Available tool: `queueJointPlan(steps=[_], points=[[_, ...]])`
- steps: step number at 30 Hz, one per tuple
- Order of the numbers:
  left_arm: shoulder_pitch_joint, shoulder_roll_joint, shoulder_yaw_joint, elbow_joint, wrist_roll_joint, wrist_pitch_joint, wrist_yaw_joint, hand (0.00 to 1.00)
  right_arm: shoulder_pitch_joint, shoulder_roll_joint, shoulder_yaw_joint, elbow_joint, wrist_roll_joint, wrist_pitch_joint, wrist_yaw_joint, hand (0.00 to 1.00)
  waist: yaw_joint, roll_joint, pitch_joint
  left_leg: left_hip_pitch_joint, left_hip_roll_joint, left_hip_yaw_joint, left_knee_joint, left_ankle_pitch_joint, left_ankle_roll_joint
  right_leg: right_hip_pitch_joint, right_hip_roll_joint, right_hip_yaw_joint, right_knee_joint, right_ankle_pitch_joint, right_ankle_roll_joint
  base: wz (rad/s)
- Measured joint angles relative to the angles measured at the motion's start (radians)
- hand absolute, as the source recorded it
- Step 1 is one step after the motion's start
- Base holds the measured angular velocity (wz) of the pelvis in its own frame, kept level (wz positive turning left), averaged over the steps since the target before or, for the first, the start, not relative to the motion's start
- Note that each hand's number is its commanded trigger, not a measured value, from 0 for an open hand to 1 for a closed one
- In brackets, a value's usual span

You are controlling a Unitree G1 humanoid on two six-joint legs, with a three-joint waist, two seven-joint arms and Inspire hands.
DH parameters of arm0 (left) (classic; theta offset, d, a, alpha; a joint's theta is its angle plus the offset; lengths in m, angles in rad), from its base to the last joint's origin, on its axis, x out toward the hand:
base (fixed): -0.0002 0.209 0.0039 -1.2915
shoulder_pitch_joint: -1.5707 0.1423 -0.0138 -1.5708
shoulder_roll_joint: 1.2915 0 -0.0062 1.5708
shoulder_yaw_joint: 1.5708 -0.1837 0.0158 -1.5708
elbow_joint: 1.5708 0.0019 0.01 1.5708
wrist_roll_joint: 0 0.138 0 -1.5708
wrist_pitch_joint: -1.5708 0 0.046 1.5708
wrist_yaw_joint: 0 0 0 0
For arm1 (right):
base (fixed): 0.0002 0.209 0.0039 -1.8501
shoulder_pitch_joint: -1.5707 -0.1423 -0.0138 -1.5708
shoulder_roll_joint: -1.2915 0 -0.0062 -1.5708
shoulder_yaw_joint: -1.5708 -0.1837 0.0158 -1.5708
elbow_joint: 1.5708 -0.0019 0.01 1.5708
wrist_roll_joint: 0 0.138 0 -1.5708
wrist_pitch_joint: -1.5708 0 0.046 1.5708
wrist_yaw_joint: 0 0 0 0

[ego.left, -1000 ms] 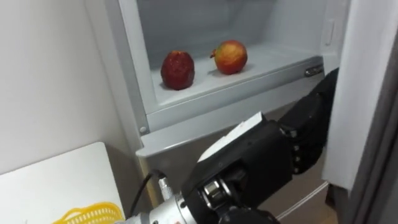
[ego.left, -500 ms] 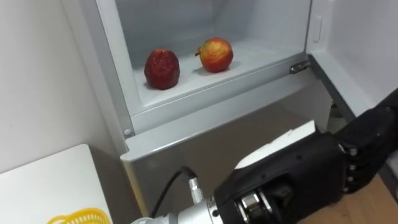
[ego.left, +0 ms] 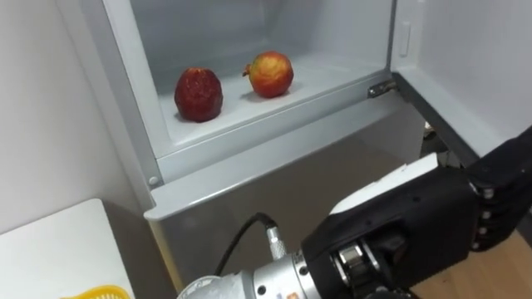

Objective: Retrieve from the upper fridge

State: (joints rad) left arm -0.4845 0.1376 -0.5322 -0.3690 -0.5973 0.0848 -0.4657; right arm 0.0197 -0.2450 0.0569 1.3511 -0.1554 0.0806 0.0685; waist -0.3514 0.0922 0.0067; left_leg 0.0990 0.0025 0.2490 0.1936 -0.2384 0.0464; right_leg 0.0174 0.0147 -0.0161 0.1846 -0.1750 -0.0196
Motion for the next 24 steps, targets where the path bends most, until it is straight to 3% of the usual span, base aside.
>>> queueJointPlan(steps=[24], points=[[-0.036, -0.025, -0.020, 0.015, 0.000, -0.002, -0.005, 0.00, -0.013, -0.003, 0.000, 0.012, -0.031, -0.004, -0.002, 0.00, -0.005, 0.006, 0.0002, 0.000, 0.003, -0.003, 0.002, 0.000, 0.000, 0.002, 0.005, 0.015, 0.002, 0.002, -0.004, -0.01]])
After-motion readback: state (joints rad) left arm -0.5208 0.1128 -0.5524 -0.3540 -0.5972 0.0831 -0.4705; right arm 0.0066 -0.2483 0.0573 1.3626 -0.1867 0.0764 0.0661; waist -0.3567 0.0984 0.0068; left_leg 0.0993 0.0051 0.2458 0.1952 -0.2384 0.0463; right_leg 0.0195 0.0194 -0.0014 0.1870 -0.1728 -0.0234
